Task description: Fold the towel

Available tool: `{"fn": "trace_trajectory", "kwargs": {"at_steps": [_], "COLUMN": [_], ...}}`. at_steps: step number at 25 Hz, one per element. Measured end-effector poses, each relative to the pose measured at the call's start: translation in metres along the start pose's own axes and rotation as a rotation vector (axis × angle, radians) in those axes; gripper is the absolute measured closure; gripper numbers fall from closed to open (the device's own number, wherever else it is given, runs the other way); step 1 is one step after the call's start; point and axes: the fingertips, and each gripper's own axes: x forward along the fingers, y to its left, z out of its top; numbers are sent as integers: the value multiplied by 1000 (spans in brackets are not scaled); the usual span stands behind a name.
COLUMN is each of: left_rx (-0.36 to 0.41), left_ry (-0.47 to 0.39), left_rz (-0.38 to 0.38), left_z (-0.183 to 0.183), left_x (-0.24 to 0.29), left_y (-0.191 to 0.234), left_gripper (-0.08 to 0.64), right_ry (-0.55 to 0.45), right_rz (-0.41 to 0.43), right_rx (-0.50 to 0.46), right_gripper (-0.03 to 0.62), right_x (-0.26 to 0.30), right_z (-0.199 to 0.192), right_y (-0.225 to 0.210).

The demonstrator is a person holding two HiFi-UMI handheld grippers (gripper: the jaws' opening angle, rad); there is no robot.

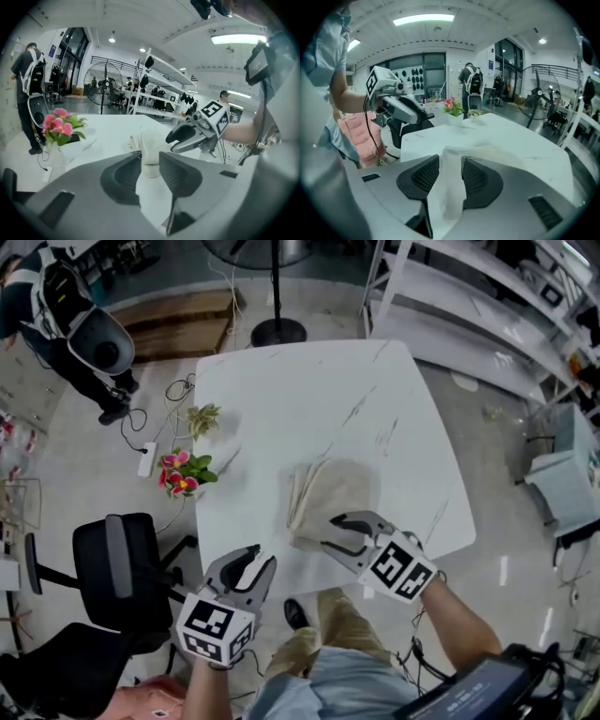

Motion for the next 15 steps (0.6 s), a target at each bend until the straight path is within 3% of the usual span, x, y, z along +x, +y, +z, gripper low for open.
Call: {"fn": "trace_trajectory", "kwargs": {"at_steps": [4, 10, 12, 14, 15], "left_rx": [-78, -137, -149, -137, -133], "left_ry": [46, 162, 203, 239, 247], "left_rz": [-80, -67, -57, -50, -51], "left_z": [1, -17, -25, -30, -30], "left_x": [54, 99, 109, 115, 116], "left_y": [-10, 2, 6, 8, 8], "left_gripper": [385, 383, 406, 492, 509], "right_ry": [66, 96, 111, 124, 120], "right_rz": [-95, -130, -182, -235, -246], "right_rx": [-16, -100, -105, -96, -87], "right_gripper": [442, 436, 442, 525, 531], "right_x": [-29, -10, -4, -2, -2], "right_z": [-46, -67, -75, -82, -83], "right_y": [-9, 4, -2, -10, -13]}}
